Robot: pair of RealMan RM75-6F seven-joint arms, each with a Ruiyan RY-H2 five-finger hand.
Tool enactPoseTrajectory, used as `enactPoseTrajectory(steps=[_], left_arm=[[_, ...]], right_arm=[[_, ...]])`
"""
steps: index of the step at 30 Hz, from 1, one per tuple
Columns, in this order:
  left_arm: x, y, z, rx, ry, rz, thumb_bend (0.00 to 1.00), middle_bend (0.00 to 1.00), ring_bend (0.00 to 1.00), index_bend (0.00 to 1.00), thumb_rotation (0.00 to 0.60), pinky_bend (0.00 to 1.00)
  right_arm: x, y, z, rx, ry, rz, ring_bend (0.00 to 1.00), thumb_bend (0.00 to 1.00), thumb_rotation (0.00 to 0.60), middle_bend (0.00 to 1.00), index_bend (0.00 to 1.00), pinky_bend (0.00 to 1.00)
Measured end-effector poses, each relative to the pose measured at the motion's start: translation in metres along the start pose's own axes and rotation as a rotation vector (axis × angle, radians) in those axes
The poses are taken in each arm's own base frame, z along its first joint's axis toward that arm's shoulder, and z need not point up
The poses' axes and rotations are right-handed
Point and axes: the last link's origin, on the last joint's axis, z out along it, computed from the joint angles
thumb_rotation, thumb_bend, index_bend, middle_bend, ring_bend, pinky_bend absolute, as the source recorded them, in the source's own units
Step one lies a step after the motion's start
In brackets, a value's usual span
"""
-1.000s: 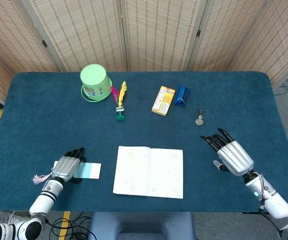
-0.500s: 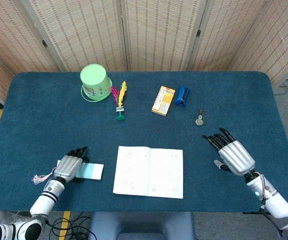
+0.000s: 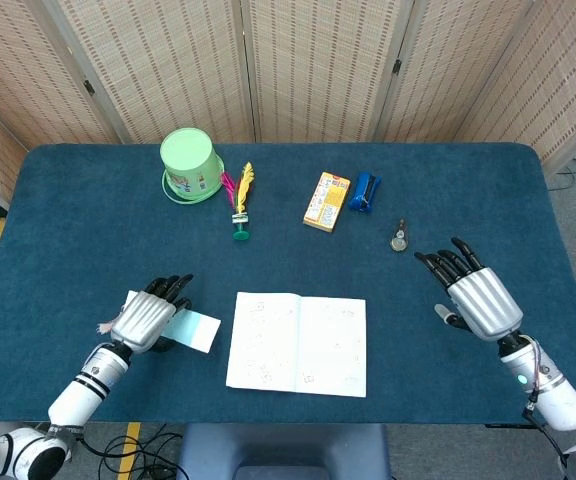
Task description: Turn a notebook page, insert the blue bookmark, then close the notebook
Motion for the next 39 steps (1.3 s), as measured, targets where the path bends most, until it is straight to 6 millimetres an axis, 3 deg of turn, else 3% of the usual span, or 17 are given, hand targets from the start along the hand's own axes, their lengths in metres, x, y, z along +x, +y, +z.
enactPoseTrajectory(steps=[7, 14, 23, 33, 39], left_arm=[[0.037, 0.029, 0.003, -0.188, 0.108, 0.133, 0.23, 0.05, 0.08, 0.43, 0.600, 0.16], [0.063, 0.071, 0.019, -0.359, 0.169, 0.203, 0.23, 0.05, 0.08, 0.41, 0.600, 0.16], [0.070, 0.104, 0.048, -0.402, 0.161, 0.198, 0.23, 0.05, 0.08, 0.39, 0.600, 0.16], [0.080, 0.107, 0.089, -0.319, 0.159, 0.189, 0.23, 0.05, 0.08, 0.38, 0.600, 0.16], [0.073, 0.121, 0.112, -0.311, 0.141, 0.209, 0.22, 0.05, 0.08, 0.38, 0.600, 0.16]], right_arm=[[0.012, 0.004, 0.002, -0.021, 0.034, 0.004, 0.16, 0.20, 0.600, 0.19, 0.00, 0.08], [0.018, 0.000, -0.002, -0.015, 0.058, 0.004, 0.16, 0.20, 0.600, 0.18, 0.00, 0.08], [0.018, -0.001, -0.009, -0.016, 0.052, 0.004, 0.16, 0.20, 0.600, 0.18, 0.00, 0.08], [0.018, 0.000, -0.012, -0.017, 0.054, 0.011, 0.16, 0.20, 0.600, 0.18, 0.00, 0.08], [0.016, 0.001, -0.012, -0.020, 0.047, 0.013, 0.16, 0.20, 0.600, 0.18, 0.00, 0.08]])
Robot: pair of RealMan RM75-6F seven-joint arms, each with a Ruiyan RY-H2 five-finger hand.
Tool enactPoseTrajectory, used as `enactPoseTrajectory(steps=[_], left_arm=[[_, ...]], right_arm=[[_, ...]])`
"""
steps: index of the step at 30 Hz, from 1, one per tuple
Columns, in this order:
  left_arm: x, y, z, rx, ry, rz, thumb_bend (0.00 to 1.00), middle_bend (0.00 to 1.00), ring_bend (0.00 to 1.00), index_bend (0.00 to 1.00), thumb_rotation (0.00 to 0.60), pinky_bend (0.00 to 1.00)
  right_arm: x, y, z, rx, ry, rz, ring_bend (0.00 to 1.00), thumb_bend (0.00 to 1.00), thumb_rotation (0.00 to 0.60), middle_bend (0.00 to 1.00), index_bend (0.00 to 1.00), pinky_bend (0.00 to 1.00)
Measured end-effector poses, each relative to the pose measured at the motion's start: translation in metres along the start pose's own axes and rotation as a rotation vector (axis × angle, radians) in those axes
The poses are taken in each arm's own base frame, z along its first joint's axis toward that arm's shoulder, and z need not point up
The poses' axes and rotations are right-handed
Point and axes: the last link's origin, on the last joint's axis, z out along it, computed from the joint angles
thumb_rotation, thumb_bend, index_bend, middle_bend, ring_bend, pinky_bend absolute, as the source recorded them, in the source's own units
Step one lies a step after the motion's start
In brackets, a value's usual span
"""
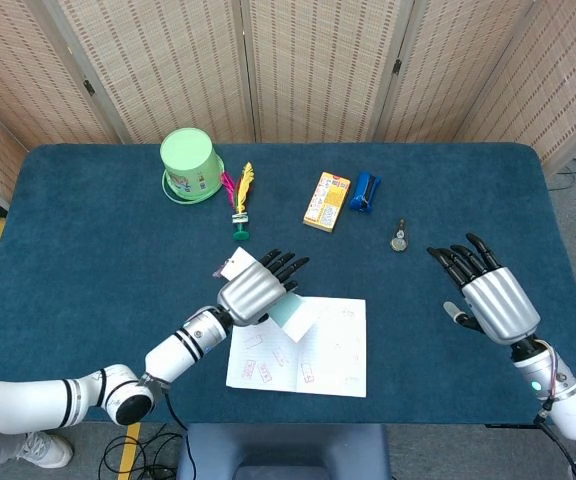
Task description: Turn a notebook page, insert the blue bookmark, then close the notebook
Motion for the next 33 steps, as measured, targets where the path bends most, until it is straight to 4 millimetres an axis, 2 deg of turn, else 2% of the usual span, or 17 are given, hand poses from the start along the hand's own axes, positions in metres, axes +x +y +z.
enactPoseTrajectory(steps=[8, 17, 21, 24, 28, 30, 33], left_arm=[[-0.012, 0.031, 0.018, -0.063, -0.014, 0.009, 0.23, 0.05, 0.08, 0.38, 0.600, 0.16], [-0.025, 0.075, 0.020, -0.194, -0.014, 0.096, 0.23, 0.05, 0.08, 0.38, 0.600, 0.16], [-0.029, 0.089, 0.020, -0.234, -0.012, 0.130, 0.23, 0.05, 0.08, 0.35, 0.600, 0.16], [-0.032, 0.095, 0.020, -0.245, -0.014, 0.139, 0.23, 0.05, 0.08, 0.29, 0.600, 0.16], [-0.033, 0.096, 0.020, -0.227, -0.023, 0.123, 0.23, 0.03, 0.05, 0.04, 0.600, 0.16], [-0.032, 0.095, 0.019, -0.209, -0.031, 0.093, 0.23, 0.01, 0.04, 0.00, 0.600, 0.16], [-0.030, 0.091, 0.015, -0.175, -0.043, 0.036, 0.23, 0.01, 0.04, 0.00, 0.600, 0.16]], right_arm=[[-0.003, 0.004, 0.000, -0.012, -0.010, 0.004, 0.16, 0.20, 0.600, 0.18, 0.00, 0.07], [-0.007, 0.006, -0.002, -0.020, -0.024, 0.012, 0.15, 0.20, 0.600, 0.18, 0.00, 0.07], [-0.009, 0.005, -0.003, -0.011, -0.032, 0.012, 0.15, 0.20, 0.600, 0.17, 0.00, 0.07], [-0.008, 0.005, -0.002, -0.008, -0.025, 0.013, 0.15, 0.20, 0.600, 0.17, 0.00, 0.07], [-0.006, 0.005, -0.003, -0.006, -0.019, 0.011, 0.15, 0.20, 0.600, 0.17, 0.00, 0.07], [-0.006, 0.005, -0.004, -0.005, -0.017, 0.011, 0.15, 0.20, 0.600, 0.17, 0.00, 0.07], [-0.004, 0.004, -0.004, 0.002, -0.009, 0.011, 0.15, 0.20, 0.600, 0.17, 0.00, 0.07]])
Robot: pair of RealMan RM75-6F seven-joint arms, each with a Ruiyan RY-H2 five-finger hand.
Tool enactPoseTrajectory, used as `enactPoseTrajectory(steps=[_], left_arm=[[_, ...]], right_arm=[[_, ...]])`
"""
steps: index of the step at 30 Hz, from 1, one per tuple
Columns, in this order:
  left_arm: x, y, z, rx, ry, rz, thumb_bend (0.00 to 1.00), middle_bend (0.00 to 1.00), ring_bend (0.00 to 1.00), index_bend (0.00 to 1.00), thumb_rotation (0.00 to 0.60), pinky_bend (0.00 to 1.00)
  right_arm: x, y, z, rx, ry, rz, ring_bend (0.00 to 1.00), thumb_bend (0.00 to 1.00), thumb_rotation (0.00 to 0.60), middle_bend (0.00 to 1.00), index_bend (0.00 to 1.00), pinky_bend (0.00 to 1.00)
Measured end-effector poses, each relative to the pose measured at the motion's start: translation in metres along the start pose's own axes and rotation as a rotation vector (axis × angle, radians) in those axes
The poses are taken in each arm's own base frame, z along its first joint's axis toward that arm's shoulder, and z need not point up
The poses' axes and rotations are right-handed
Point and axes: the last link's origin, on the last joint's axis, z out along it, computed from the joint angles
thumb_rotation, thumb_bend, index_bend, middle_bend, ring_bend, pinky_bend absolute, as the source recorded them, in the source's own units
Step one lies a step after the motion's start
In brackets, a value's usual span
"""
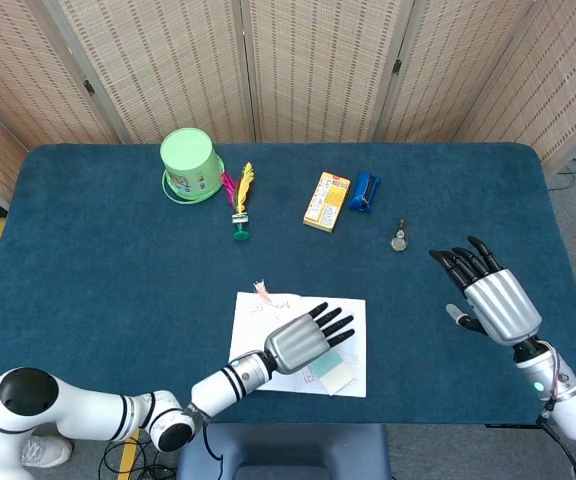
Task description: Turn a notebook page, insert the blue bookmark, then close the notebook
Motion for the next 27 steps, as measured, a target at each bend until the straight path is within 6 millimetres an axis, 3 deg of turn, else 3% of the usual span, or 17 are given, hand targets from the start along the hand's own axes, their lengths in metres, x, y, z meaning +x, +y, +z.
enactPoseTrajectory(steps=[4, 14, 20, 27], left_arm=[[0.002, -0.017, -0.012, 0.080, 0.006, -0.059, 0.22, 0.00, 0.04, 0.00, 0.600, 0.16], [-0.007, -0.101, -0.071, 0.393, -0.023, -0.267, 0.23, 0.00, 0.04, 0.00, 0.600, 0.16], [-0.017, -0.142, -0.114, 0.536, -0.038, -0.350, 0.23, 0.00, 0.04, 0.00, 0.600, 0.16], [-0.030, -0.165, -0.161, 0.636, -0.033, -0.410, 0.23, 0.00, 0.04, 0.00, 0.600, 0.16]], right_arm=[[0.003, -0.006, -0.001, 0.034, 0.014, -0.002, 0.15, 0.20, 0.600, 0.17, 0.00, 0.07], [0.003, -0.036, -0.007, 0.188, 0.024, -0.013, 0.15, 0.25, 0.600, 0.21, 0.00, 0.07], [-0.008, -0.056, -0.006, 0.267, -0.033, -0.003, 0.15, 0.28, 0.600, 0.28, 0.01, 0.11], [-0.033, -0.085, 0.011, 0.366, -0.151, 0.003, 0.15, 0.31, 0.600, 0.29, 0.02, 0.11]])
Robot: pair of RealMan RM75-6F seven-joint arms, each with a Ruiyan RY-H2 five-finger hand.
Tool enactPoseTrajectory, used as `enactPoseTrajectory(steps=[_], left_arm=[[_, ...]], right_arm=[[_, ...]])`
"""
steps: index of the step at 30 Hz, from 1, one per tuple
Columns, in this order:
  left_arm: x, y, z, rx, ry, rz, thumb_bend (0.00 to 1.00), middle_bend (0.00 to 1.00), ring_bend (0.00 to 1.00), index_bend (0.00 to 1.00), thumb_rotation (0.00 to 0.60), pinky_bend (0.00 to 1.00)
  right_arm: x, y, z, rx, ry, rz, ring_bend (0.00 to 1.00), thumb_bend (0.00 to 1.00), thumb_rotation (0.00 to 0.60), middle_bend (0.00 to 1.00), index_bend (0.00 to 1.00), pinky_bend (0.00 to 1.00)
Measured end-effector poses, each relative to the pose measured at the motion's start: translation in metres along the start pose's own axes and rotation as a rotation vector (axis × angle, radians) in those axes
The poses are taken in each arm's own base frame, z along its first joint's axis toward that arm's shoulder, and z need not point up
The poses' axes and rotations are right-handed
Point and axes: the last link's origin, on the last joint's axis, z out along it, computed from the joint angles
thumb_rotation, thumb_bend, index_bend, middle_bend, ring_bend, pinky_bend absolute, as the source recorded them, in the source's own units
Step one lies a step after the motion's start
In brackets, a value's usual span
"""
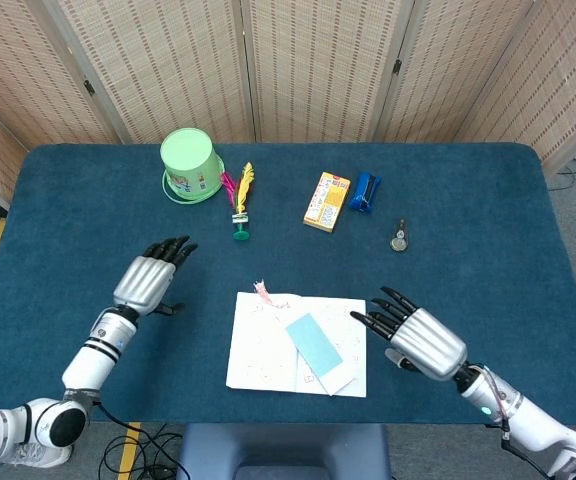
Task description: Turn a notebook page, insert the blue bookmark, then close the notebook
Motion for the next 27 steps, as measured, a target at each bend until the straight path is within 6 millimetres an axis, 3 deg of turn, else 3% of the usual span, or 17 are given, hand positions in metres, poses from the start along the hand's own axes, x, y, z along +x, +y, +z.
enactPoseTrajectory(steps=[7, 16, 27], left_arm=[[-0.001, -0.021, -0.022, 0.025, 0.019, -0.012, 0.23, 0.00, 0.04, 0.00, 0.600, 0.16], [-0.004, -0.040, -0.042, 0.062, 0.047, -0.055, 0.23, 0.00, 0.04, 0.00, 0.600, 0.16], [-0.013, -0.055, -0.061, 0.081, 0.047, -0.074, 0.23, 0.00, 0.04, 0.01, 0.600, 0.16]], right_arm=[[-0.027, -0.026, 0.053, 0.092, -0.092, 0.032, 0.15, 0.35, 0.600, 0.29, 0.02, 0.11], [-0.046, -0.053, 0.110, 0.158, -0.124, 0.042, 0.12, 0.35, 0.600, 0.28, 0.02, 0.11], [-0.062, -0.065, 0.150, 0.183, -0.175, -0.005, 0.10, 0.35, 0.600, 0.26, 0.02, 0.11]])
